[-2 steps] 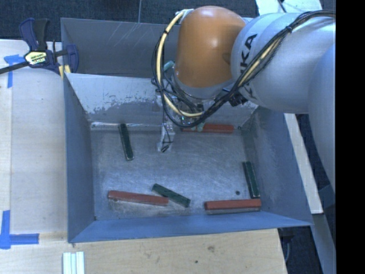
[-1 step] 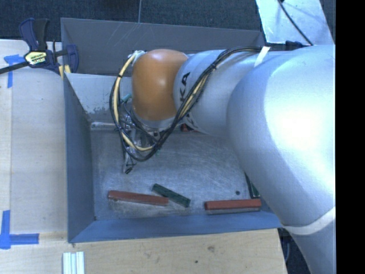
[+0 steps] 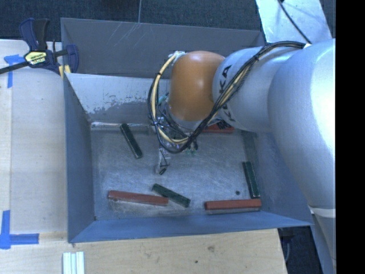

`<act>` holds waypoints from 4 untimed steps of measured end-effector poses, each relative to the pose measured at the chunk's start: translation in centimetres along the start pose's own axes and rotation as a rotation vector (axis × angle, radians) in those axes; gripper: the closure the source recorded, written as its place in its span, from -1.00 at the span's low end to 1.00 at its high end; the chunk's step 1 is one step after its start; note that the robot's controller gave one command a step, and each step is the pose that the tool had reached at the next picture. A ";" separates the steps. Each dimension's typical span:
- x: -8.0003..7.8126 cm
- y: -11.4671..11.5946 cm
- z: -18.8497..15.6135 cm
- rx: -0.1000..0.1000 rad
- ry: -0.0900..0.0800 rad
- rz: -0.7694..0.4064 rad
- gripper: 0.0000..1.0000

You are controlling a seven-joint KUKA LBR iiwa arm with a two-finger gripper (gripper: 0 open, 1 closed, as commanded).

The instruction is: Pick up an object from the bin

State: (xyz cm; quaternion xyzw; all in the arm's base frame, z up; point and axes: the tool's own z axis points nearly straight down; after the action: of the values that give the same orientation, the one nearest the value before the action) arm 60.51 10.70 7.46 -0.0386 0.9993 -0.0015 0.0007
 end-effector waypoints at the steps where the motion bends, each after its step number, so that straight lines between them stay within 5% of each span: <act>1: -2.3 -0.5 0.3 -0.004 -0.002 0.003 -1.00; 2: -2.3 -0.4 0.2 -0.004 -0.001 0.004 1.00; 3: -2.2 -0.5 0.3 -0.004 0.001 0.004 -1.00; 4: -2.2 -0.5 0.3 -0.004 -0.001 0.005 1.00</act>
Offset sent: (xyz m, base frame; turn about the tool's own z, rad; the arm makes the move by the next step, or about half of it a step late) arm 0.0218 -0.0023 -0.0030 0.0025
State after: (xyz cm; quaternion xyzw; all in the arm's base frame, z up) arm 62.79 10.41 7.21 -0.0360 0.9994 0.0005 0.0010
